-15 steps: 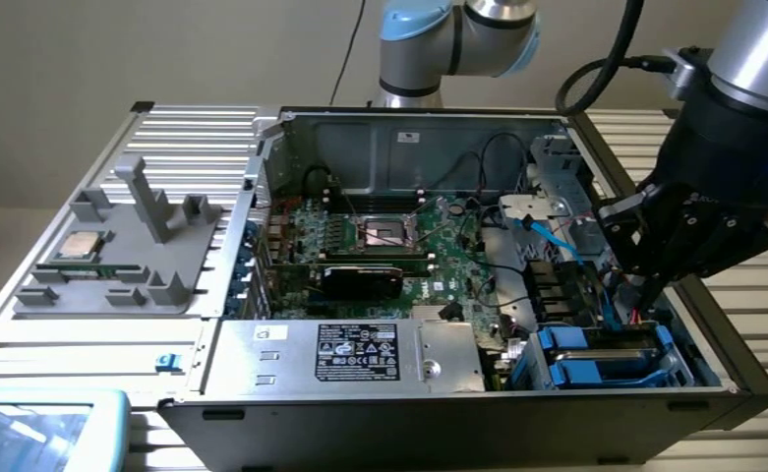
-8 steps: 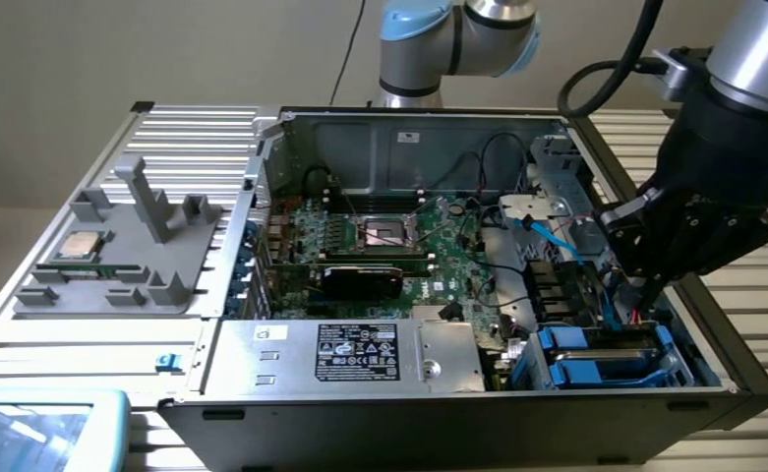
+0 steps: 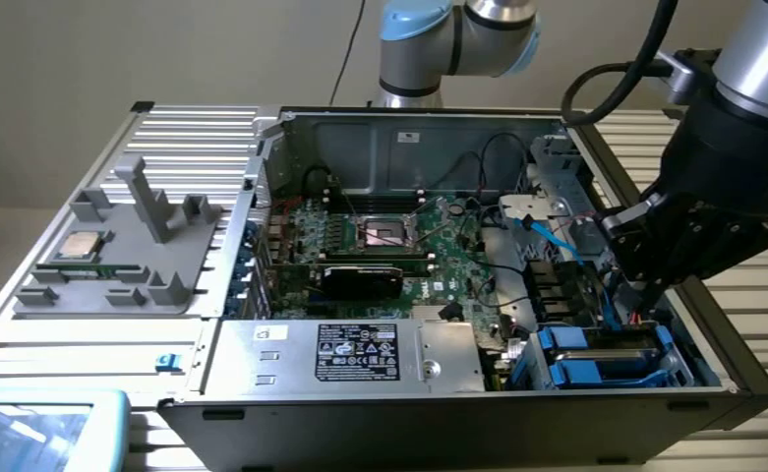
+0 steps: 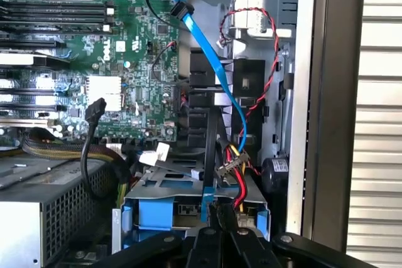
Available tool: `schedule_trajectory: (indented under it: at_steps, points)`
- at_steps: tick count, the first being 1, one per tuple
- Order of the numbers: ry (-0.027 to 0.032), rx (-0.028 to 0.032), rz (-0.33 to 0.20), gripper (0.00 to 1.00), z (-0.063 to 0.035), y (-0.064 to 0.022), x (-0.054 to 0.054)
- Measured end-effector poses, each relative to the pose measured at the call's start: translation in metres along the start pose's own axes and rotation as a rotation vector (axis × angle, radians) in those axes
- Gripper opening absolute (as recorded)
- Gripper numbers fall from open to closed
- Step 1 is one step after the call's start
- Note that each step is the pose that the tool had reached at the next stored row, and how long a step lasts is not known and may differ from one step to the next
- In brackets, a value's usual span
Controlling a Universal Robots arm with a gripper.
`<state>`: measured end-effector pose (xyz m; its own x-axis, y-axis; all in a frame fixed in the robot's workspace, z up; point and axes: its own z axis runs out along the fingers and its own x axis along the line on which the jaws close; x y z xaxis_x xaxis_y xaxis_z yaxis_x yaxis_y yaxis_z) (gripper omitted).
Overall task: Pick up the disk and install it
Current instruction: 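Insert the second disk wire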
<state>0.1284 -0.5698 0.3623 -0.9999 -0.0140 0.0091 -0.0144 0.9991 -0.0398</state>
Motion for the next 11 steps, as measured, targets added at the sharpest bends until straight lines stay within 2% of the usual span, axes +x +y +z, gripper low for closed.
schedule_trajectory:
  at_steps: [1, 3, 5, 6, 8, 11]
  points:
    - [-0.0001, -0.0089, 0.0, 0.11, 0.0, -0.0024, 0.0]
    - [0.0003, -0.0195, 0.0, 0.11, 0.0002, -0.0068, 0.0002]
    - [0.0005, -0.0341, 0.0, 0.11, 0.0005, -0.0101, 0.0003]
    - [0.0007, -0.0394, 0.0, 0.11, 0.0009, -0.0107, 0.0005]
    - [0.0012, -0.0441, 0.001, 0.11, 0.0022, -0.0108, 0.0015]
    - [0.0036, -0.0455, 0.001, 0.11, 0.005, -0.0118, 0.0024]
